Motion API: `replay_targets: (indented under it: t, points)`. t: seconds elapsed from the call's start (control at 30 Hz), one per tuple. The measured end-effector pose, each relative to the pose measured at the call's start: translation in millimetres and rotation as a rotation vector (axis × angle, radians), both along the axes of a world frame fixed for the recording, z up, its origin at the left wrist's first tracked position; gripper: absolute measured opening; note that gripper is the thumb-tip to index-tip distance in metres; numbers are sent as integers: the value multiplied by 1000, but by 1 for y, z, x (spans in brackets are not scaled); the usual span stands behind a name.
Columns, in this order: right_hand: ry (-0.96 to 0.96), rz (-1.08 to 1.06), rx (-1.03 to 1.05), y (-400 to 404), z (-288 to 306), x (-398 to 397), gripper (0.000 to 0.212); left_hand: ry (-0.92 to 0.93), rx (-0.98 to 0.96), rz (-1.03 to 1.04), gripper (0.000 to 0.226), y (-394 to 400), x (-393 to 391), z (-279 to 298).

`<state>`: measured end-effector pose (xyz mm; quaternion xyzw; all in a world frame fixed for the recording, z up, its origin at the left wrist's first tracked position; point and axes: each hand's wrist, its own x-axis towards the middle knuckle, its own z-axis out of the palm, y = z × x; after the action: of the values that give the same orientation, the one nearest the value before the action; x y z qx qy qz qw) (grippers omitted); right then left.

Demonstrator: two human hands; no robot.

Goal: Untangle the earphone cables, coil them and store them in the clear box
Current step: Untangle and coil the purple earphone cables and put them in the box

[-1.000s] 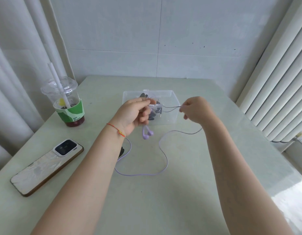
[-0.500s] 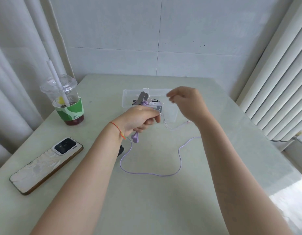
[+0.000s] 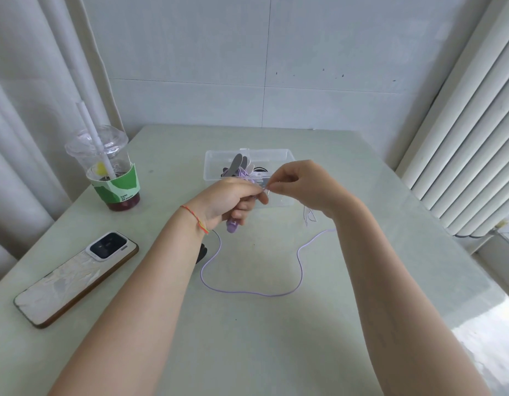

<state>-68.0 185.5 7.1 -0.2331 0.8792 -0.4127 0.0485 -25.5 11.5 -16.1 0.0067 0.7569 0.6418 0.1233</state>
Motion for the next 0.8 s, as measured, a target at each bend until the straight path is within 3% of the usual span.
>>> replay_targets:
  t: [0.23,0.33,0.47,0.63,0.73,0.8]
  points:
    - [55,-104,-259,-1,1,-4,8,-7,388,-164,27,3,9,6]
    - [15,-78,-244,-1,0,-2,15,53,578,-180,24,4,10,10]
    - [-66,-1,-144,-6,0,6,21,124,733,-48,19,1,6,14]
    - [-84,119,86,-11,4,15,35,132,818,131,21,-3,1,11]
    - [-89,165,133,-14,7,19,43,142,759,184,21,-2,-2,8]
    - [-85,189,145,-14,9,21,36,157,675,220,21,-3,-4,4]
